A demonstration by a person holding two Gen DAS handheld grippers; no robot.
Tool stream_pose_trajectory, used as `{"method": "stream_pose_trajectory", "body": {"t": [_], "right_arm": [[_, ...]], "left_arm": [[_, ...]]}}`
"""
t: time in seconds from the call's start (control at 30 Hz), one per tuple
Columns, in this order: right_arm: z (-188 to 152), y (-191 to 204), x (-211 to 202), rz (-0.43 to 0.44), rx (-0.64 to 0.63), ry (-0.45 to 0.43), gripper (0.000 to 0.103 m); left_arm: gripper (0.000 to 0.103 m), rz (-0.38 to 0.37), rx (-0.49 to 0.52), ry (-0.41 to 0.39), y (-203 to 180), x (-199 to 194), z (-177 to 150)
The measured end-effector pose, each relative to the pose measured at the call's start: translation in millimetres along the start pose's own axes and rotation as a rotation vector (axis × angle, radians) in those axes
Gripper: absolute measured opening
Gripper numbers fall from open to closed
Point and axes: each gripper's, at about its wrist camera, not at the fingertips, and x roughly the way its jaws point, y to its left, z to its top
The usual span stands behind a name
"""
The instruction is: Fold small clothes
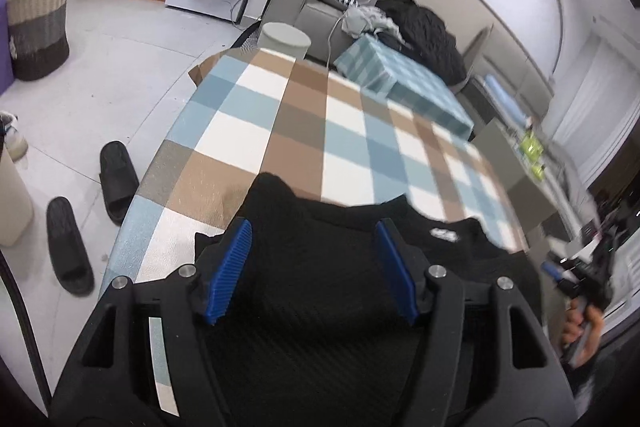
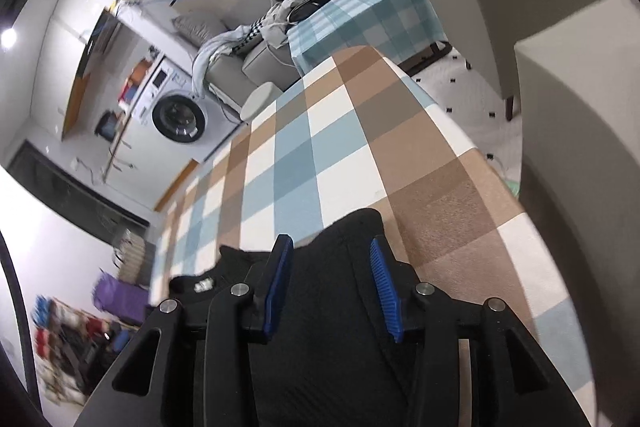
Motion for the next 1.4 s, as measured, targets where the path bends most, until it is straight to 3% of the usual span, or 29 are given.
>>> {"method": "stream_pose_trajectory", "body": {"t": [0.2,0.3,0.43,0.47,0.5,0.8,1.0,1.1,1.17,1.3,1.4], "right_arm": [[-8.5,6.9,12.8,-0.047,-0.081,0.051,0.048],[-13.5,10.7,16.6,-0.062,-0.123,0.064,0.049],[-15.4,13.1,19.2,-0.074,-0.155,0.074,0.049],[-15.5,13.0,19.8,-0.075,-0.162,0.077,0.049],[-15.4,12.9,20.1,-0.076,-0.164,0.079,0.049],[-9.0,5.2,17.6,-0.1,-0.15,0.062,0.049],[-6.8,5.6,19.1,-0.128,-0.159,0.054,0.049],[-7.0,11.5,23.8,-0.148,-0.189,0.051,0.053],[-6.4,15.5,29.5,-0.161,-0.212,0.055,0.055],[-7.3,20.7,37.3,-0.206,-0.232,0.069,0.055],[-11.3,28.5,18.8,-0.193,-0.254,0.045,0.055]], "left_arm": [[0.06,0.123,0.088,0.072,-5.4,36.3,-6.3],[0.053,0.171,0.114,0.078,-5.0,51.1,-4.8],[0.009,0.201,0.157,0.089,-6.5,64.4,-3.2],[0.001,0.205,0.168,0.09,-7.1,65.9,-3.2],[0.0,0.2,0.176,0.087,-7.6,66.0,-3.5],[0.0,0.178,0.124,-0.131,3.3,7.4,19.7],[0.0,0.171,0.097,-0.055,12.1,18.4,18.7],[0.008,0.162,0.124,-0.001,5.5,32.6,10.1],[0.02,0.162,0.138,0.029,1.0,39.8,5.8],[0.022,0.148,0.124,0.051,-1.7,45.9,0.4],[0.023,0.139,0.129,0.048,-5.0,39.7,-2.6]]}}
